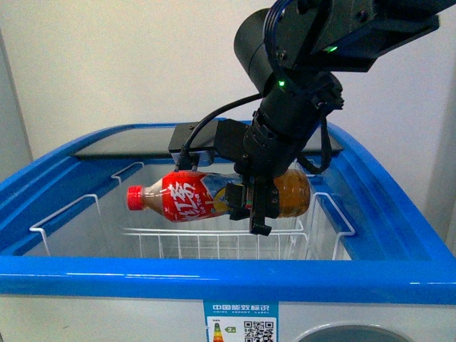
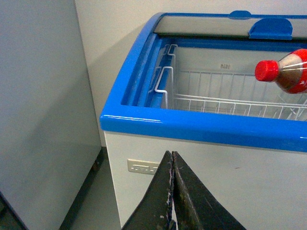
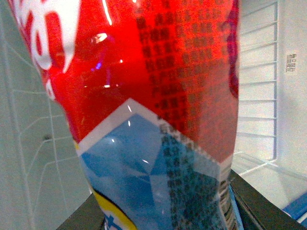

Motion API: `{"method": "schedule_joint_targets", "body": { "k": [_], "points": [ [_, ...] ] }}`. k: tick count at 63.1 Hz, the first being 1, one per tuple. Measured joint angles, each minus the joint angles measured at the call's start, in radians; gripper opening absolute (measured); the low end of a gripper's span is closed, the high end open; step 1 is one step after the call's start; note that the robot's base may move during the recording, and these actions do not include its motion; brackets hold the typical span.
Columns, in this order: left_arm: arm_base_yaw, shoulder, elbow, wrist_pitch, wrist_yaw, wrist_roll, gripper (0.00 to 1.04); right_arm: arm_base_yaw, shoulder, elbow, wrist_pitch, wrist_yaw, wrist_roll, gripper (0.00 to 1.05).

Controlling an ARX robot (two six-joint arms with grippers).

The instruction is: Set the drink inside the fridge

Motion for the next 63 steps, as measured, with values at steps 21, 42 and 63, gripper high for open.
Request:
{"method": "schedule_joint_targets", "body": {
  "k": [21,42,63],
  "points": [
    [0.000,-0.119,-0.047,-0.058,0.000,-0.002,0.03,-0.008,0.134,0.137,-0.020,0.030,0.009,0.43],
    [0.000,-0.264,-0.047,-0.195,0.000,-0.002,0.03,0.010,0.172,0.104,0.053,0.031,0.020,0.60],
    [0.000,-0.376,-0.047,-0.307,0.000,-0.002,0.03,-0.021,0.019,0.043,0.104,-0.069,0.141,0.97]
  ]
}}
